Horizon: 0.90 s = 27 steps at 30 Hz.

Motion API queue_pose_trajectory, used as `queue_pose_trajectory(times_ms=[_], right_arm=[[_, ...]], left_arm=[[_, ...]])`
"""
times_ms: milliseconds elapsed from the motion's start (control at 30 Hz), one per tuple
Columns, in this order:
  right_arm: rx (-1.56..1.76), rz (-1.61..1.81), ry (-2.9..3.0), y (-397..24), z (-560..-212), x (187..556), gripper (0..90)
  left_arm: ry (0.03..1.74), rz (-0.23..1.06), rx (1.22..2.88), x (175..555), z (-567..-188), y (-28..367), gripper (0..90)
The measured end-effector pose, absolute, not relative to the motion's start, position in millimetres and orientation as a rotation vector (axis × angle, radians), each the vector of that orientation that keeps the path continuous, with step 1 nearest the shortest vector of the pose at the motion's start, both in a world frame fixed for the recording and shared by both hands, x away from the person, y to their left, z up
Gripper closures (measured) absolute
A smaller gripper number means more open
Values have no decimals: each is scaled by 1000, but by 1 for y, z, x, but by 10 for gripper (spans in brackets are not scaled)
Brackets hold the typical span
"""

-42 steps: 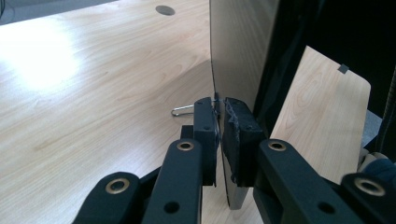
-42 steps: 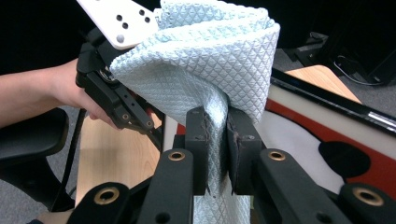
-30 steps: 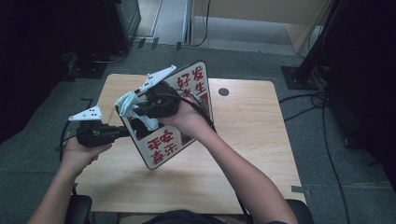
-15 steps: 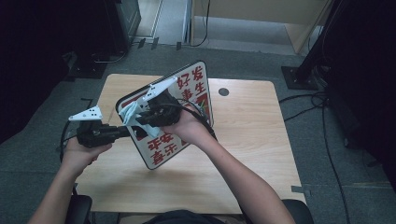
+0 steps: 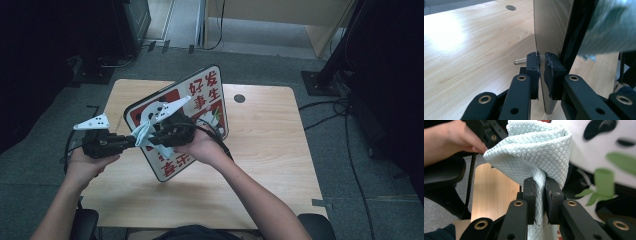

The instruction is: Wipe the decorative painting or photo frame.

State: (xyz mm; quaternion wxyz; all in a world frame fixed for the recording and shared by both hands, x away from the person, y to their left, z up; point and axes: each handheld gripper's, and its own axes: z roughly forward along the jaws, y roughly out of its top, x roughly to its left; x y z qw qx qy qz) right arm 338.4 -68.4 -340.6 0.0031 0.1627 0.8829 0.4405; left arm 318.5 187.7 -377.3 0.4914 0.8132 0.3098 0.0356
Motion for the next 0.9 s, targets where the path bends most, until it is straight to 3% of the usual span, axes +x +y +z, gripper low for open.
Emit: queue_pose_trajectory(times_ms=[900], right_arm=[[550, 1344, 2848, -78, -422, 320, 805]], left_arm=[[757, 83, 1973, 318, -377, 187, 812]])
